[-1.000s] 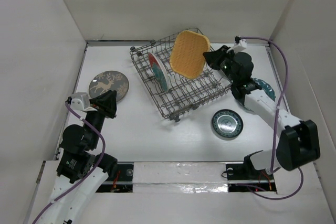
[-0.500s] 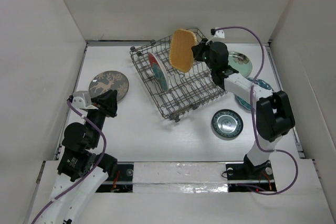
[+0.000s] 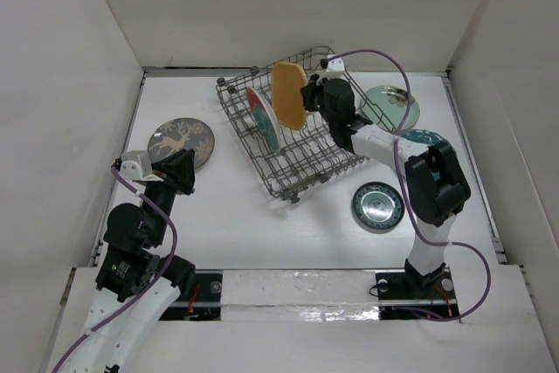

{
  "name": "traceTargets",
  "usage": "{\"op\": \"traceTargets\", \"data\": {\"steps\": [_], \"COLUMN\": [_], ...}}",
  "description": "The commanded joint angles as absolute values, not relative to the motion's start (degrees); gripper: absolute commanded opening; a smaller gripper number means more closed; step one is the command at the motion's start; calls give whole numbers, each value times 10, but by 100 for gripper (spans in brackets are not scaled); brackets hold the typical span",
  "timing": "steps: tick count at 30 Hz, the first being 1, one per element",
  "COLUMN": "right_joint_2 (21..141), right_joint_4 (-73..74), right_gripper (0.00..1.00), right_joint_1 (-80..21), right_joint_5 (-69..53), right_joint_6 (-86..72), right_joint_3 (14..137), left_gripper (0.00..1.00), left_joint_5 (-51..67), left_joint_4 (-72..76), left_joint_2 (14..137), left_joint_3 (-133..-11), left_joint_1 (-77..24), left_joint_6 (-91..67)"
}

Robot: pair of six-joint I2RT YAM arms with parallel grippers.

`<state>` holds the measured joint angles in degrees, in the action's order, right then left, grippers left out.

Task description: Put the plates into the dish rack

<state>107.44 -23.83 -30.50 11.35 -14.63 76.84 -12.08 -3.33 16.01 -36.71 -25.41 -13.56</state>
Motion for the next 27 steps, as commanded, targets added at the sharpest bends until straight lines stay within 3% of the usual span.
{"op": "traceTargets", "data": {"steps": [1,14,18,24,27], "right_joint_2": [1069,1091,1078,1061,1049], "right_joint_4": [-342,-459,-475,-375,-329], "right_gripper": [0,0,11,11,17], "right_joint_1": [-320,-397,-414,-419,-419], "right_joint_5": [156,224,271,298,296], "right_joint_6": [-105,-49,-50,-76,-93], "right_joint_3": [796,659,626,645,642], "left_gripper": [18,18,18,18,18], "left_joint_5": [-122,-120,-118,-115,-114], "left_joint_4": [-14,-14,-14,-15,-16], "left_joint_2": [164,161,161,156,155], "left_joint_3": [-364,-364,-364,-364,-364], "left_joint_1": [-253,-253,-253,-253,-253], "left_joint_6": [-133,-133,-133,-134,-134]}}
